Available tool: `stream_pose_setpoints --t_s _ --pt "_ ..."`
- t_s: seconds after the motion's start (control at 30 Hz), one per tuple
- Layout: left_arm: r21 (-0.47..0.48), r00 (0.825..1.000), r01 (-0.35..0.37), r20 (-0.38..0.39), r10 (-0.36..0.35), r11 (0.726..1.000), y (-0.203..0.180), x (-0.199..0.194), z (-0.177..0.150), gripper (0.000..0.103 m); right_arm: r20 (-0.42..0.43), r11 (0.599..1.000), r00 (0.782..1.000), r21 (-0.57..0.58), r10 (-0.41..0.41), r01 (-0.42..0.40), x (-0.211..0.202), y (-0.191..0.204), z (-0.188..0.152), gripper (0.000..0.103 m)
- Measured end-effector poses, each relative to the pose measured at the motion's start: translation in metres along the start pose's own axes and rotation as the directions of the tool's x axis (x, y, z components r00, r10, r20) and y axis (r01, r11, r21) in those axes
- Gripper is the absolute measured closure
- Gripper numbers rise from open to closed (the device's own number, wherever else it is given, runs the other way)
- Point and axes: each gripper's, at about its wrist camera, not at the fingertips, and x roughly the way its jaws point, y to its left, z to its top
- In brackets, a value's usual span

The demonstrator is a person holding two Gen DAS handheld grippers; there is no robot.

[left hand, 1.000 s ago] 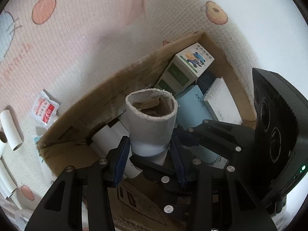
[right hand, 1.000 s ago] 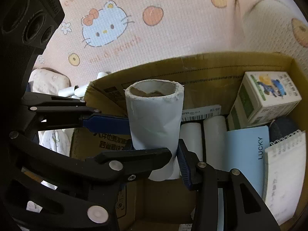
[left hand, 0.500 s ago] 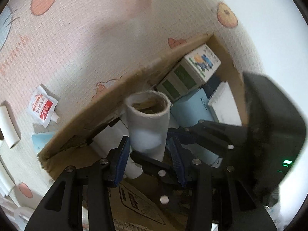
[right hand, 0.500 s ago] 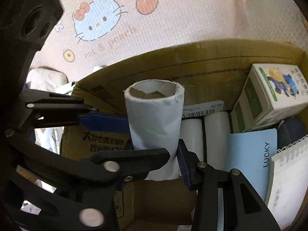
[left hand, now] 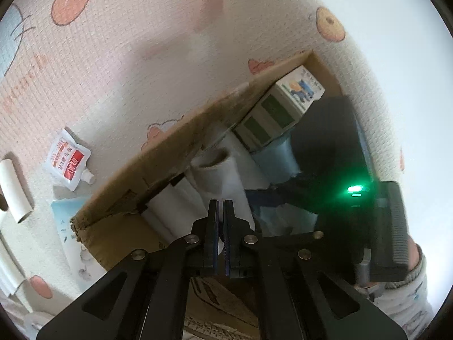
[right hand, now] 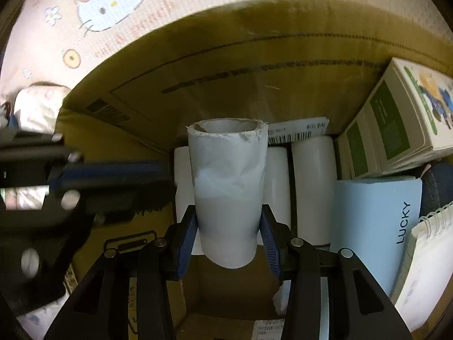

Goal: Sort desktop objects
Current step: 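Lower the tube into the box and open the left gripper, then move the left gripper back toward the white tubes on the blanket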

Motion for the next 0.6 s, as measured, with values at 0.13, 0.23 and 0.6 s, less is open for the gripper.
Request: stream_pose_setpoints --t_s 0.13,0.23,0.6 --pt "-0.017 1.0 0.018 0.02 -0.017 1.0 0.004 -0.006 -0.002 0.1 -0.068 0.999 0.997 -0.028 -0.043 0.041 0.011 0.001 0.003 0.062" --pt "-0.005 0.999 0.034 0.034 -0.034 0.999 0.007 -0.01 -0.004 0.1 -0.093 0.997 0.993 -0.042 -0.067 0.063 0.018 0.002 0.006 0.062" --pt "0.002 0.99 0.087 0.11 -0.087 0.996 -0.003 -0.025 -0.011 0.1 -0.086 0.996 0.994 -0.057 -0.07 0.065 0.019 -0.004 0.02 0.062"
